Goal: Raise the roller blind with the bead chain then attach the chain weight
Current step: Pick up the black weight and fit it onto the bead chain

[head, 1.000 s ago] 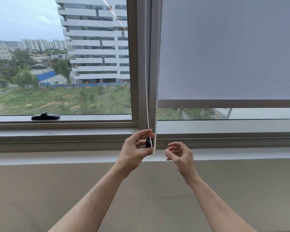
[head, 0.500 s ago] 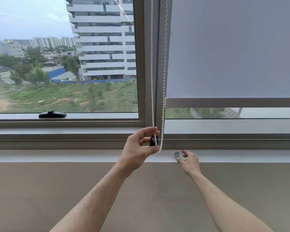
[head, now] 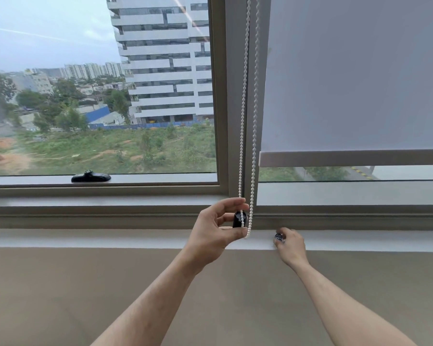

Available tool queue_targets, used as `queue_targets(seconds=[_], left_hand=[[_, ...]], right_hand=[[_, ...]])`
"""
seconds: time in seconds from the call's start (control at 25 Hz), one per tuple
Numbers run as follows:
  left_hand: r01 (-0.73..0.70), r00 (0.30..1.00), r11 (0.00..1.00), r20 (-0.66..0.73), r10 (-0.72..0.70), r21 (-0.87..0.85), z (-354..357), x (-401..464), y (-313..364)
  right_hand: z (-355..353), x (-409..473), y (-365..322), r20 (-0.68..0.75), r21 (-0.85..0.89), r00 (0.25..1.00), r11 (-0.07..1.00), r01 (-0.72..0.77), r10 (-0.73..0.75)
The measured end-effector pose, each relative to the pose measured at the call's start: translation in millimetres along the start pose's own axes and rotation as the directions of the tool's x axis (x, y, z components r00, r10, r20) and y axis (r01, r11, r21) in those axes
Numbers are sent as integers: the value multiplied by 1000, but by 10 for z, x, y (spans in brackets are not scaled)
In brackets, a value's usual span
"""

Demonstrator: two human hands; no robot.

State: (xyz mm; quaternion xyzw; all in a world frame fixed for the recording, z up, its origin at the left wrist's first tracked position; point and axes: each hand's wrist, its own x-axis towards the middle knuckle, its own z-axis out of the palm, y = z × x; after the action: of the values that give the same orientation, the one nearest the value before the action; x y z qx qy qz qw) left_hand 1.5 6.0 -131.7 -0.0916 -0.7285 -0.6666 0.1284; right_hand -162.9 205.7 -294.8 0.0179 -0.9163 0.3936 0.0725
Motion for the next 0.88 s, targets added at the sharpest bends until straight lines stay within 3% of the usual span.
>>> queue_targets(seconds=[0.32,0.56,0.64,0.88], left_hand=[[2,1000,999,5,-2,-48,-21,-28,-33],[2,1000,996,30,1,-92,-7,-56,-30],[8,999,994,39,-4,-110,6,-68,-33],[34,997,985,74,-22,-169,47,-116,25]], right_hand=[[-259,-327,-394,26,365,996,929,68,-83],[-758,-667,-965,65,777,974,623,88,-219],[-918,-773,-1111,55,800,949,582,144,-310],[-1214,-1039,-1408,53,684,869,652,327,-492]])
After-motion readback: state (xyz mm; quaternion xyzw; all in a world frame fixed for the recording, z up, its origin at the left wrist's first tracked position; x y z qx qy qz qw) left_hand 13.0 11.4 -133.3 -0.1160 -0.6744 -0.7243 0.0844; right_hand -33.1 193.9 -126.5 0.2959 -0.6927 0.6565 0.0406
